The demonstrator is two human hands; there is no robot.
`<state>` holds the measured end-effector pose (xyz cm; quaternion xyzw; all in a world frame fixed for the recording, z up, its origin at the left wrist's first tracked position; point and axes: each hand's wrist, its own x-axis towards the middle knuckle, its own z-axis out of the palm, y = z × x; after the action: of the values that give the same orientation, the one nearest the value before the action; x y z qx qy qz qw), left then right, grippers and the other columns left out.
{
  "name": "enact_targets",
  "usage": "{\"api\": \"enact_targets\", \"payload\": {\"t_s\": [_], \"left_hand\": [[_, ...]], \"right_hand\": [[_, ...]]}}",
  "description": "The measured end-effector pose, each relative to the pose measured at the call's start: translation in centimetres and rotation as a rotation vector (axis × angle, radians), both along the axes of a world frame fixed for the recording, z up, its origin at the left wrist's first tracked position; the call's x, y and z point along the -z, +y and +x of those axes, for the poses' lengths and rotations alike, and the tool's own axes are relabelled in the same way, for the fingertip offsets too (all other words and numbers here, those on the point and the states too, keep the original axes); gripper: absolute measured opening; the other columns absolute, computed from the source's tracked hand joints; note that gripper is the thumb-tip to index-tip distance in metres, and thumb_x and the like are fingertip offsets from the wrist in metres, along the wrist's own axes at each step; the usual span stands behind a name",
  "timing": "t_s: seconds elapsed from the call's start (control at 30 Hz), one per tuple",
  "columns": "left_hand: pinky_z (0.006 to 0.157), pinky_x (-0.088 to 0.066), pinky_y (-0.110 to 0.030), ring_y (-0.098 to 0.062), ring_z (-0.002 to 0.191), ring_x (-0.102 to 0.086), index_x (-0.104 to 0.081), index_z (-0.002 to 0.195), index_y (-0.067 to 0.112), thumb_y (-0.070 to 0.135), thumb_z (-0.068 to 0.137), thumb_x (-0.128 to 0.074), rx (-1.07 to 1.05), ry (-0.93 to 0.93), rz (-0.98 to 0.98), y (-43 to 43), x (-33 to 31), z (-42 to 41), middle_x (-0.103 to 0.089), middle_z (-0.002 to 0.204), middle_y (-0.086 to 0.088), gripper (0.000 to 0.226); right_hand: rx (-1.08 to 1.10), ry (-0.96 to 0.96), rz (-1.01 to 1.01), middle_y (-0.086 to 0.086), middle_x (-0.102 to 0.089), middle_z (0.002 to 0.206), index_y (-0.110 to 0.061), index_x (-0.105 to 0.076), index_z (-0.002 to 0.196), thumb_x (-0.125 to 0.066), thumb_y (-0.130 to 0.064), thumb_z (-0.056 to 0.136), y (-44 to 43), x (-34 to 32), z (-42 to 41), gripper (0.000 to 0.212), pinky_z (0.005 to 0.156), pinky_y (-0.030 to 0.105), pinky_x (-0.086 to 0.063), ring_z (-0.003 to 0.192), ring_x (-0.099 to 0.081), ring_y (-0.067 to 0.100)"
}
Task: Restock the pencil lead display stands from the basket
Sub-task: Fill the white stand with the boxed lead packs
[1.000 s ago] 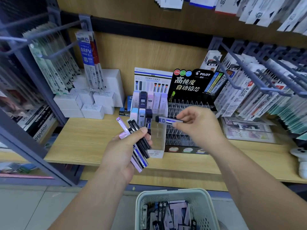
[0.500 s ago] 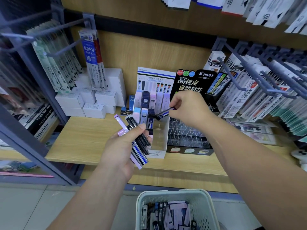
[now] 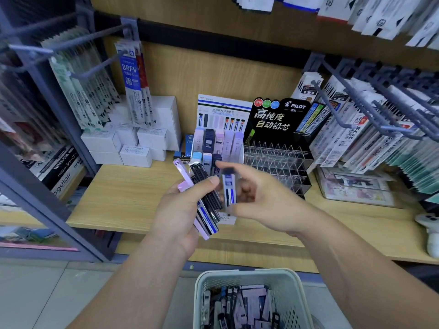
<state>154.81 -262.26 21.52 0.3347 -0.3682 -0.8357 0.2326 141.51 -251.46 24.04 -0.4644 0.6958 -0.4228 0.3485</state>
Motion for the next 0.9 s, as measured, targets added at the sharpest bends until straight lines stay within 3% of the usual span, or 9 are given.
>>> {"api": "enact_targets", "payload": {"t_s": [0.1, 0.2, 0.27, 0.33, 0.43, 0.53, 0.63, 0.77, 0.9], "left_hand": [[0.086, -0.055, -0.062, -0.04, 0.098, -0.071, -0.068, 0.118, 0.008, 0.018, 0.064, -0.086, 0.041, -0.017, -0.04, 0.2, -0.1, 0.1, -0.073, 0.109, -0.021, 0.058], [0.079, -0.06, -0.052, -0.032, 0.086, -0.073, -0.069, 0.113, 0.006, 0.019, 0.065, -0.084, 0.01, -0.036, -0.039, 0.0, 0.0, 0.2, -0.075, 0.102, -0.019, 0.052], [0.07, -0.061, -0.042, -0.028, 0.077, -0.071, -0.071, 0.104, 0.006, 0.018, 0.072, -0.082, -0.014, -0.072, -0.034, -0.1, 0.2, 0.2, -0.075, 0.094, -0.016, 0.036], [0.076, -0.057, -0.046, -0.032, 0.077, -0.069, -0.072, 0.093, 0.007, 0.016, 0.079, -0.08, -0.02, -0.103, -0.023, -0.1, 0.5, 0.1, -0.074, 0.087, -0.016, 0.019], [0.075, -0.057, -0.04, -0.033, 0.085, -0.073, -0.072, 0.094, 0.006, 0.015, 0.081, -0.079, -0.057, -0.127, 0.009, -0.4, 0.7, 0.1, -0.076, 0.086, -0.014, 0.018], [0.06, -0.06, -0.033, -0.025, 0.076, -0.075, -0.069, 0.106, 0.005, 0.014, 0.08, -0.079, -0.076, -0.107, 0.047, -0.6, 0.4, 0.1, -0.076, 0.086, -0.012, 0.029], [0.064, -0.06, -0.034, -0.022, 0.073, -0.075, -0.069, 0.111, 0.004, 0.015, 0.081, -0.078, -0.064, -0.108, 0.044, -0.7, 0.2, 0.1, -0.077, 0.087, -0.012, 0.033], [0.079, -0.059, -0.042, -0.023, 0.074, -0.074, -0.07, 0.109, 0.005, 0.016, 0.079, -0.079, -0.057, -0.123, 0.032, -0.8, 0.1, 0.1, -0.077, 0.089, -0.012, 0.033], [0.066, -0.058, -0.033, -0.023, 0.074, -0.074, -0.071, 0.103, 0.008, 0.018, 0.08, -0.079, -0.047, -0.145, 0.012, -0.7, 0.2, -0.1, -0.077, 0.089, -0.012, 0.026]], "right_hand": [[-0.029, 0.146, -0.002, -0.002, -0.07, 0.114, -0.04, -0.039, 0.144, -0.075, 0.005, 0.08, 0.1, -0.4, 0.5, 0.085, 0.084, 0.039, -0.059, 0.086, -0.071, 0.022], [0.004, 0.139, 0.033, 0.003, -0.071, 0.106, -0.04, -0.039, 0.129, -0.073, -0.001, 0.088, 0.2, -0.4, 0.3, 0.066, 0.071, 0.039, -0.061, 0.074, -0.073, 0.019], [0.044, 0.104, 0.023, 0.012, -0.072, 0.099, -0.036, -0.042, 0.127, -0.062, -0.005, 0.097, 0.4, -0.2, 0.1, 0.047, 0.068, 0.036, -0.061, 0.074, -0.074, 0.022], [0.117, 0.144, 0.012, 0.011, -0.07, 0.091, -0.033, -0.044, 0.135, -0.052, -0.011, 0.104, 0.4, 0.1, -0.5, 0.039, 0.07, 0.032, -0.06, 0.075, -0.074, 0.019], [0.273, 0.274, -0.015, 0.005, -0.068, 0.088, -0.026, -0.058, 0.133, -0.045, -0.013, 0.107, -0.5, 0.3, -1.9, 0.032, 0.069, 0.025, -0.057, 0.071, -0.07, 0.01], [0.396, 0.371, -0.092, -0.004, -0.065, 0.093, -0.017, -0.068, 0.126, -0.051, -0.009, 0.104, -2.3, 0.7, -4.1, 0.029, 0.067, 0.019, -0.054, 0.068, -0.066, 0.005], [0.42, 0.509, -0.157, -0.009, -0.067, 0.092, -0.015, -0.068, 0.127, -0.061, -0.01, 0.099, -4.3, 0.7, -5.6, 0.03, 0.078, 0.025, -0.055, 0.077, -0.068, 0.01], [0.344, 0.722, -0.118, 0.002, -0.074, 0.1, -0.011, -0.076, 0.112, -0.068, -0.013, 0.095, -6.3, 0.7, -6.4, 0.018, 0.089, 0.034, -0.056, 0.086, -0.065, 0.012], [0.22, 0.877, -0.036, 0.006, -0.074, 0.102, -0.011, -0.077, 0.103, -0.069, -0.014, 0.094, -7.4, 0.9, -6.3, 0.013, 0.089, 0.039, -0.054, 0.093, -0.067, 0.021]]}}
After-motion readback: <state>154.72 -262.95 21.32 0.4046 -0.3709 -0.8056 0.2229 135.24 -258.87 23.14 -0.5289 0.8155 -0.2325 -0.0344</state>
